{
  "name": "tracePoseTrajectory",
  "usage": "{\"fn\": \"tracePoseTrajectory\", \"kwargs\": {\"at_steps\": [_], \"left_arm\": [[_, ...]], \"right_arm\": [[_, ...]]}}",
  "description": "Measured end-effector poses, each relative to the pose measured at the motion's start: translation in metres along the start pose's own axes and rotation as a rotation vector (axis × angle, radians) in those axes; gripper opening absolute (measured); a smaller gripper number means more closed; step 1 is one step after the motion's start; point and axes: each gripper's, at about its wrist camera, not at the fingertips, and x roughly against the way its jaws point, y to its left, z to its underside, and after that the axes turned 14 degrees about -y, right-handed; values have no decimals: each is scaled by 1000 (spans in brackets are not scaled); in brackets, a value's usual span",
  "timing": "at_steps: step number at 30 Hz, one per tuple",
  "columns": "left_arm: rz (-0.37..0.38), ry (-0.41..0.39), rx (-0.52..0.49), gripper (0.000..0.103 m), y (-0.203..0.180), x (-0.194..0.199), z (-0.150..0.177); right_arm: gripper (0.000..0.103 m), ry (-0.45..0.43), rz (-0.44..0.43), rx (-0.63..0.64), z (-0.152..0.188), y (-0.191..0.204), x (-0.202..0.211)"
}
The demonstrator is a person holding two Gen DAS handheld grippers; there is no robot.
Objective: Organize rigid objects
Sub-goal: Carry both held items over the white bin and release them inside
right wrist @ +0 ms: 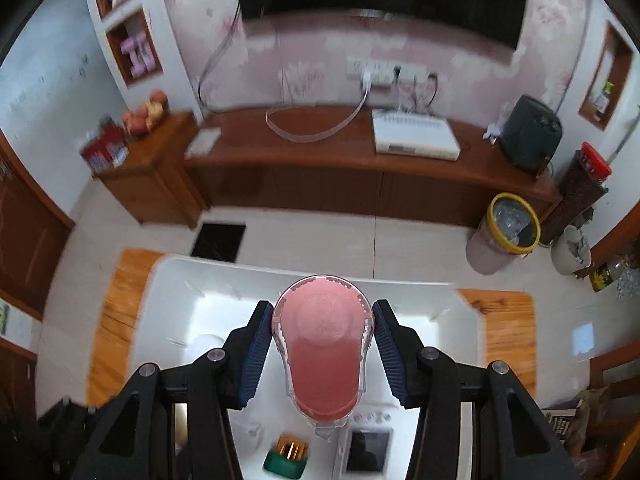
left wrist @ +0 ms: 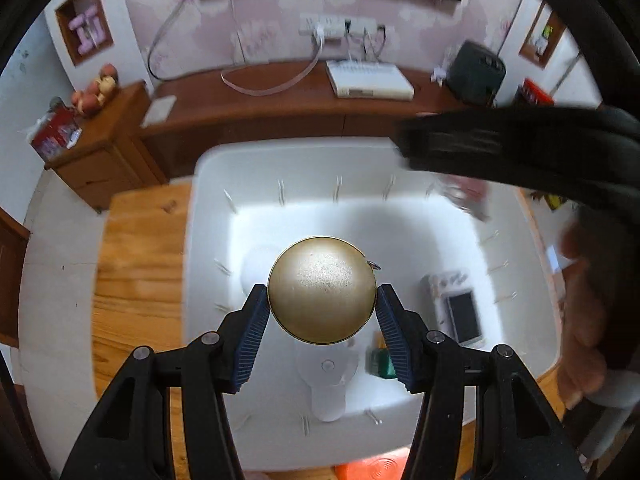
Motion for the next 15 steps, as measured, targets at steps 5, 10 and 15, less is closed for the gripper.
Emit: {"fn": "tracePoseTrajectory", "kwargs": {"at_steps": [5, 10, 15], "left_arm": [[15, 54, -17, 58, -8, -19, 17], [17, 88, -3, 58, -10, -29, 24], [10, 86, 13, 59, -10, -27, 25]], "right_arm": [[51, 145, -32, 35, 31, 11, -59], [51, 224, -54, 84, 50, 24, -86], [55, 257, -58, 84, 52, 24, -95]]}}
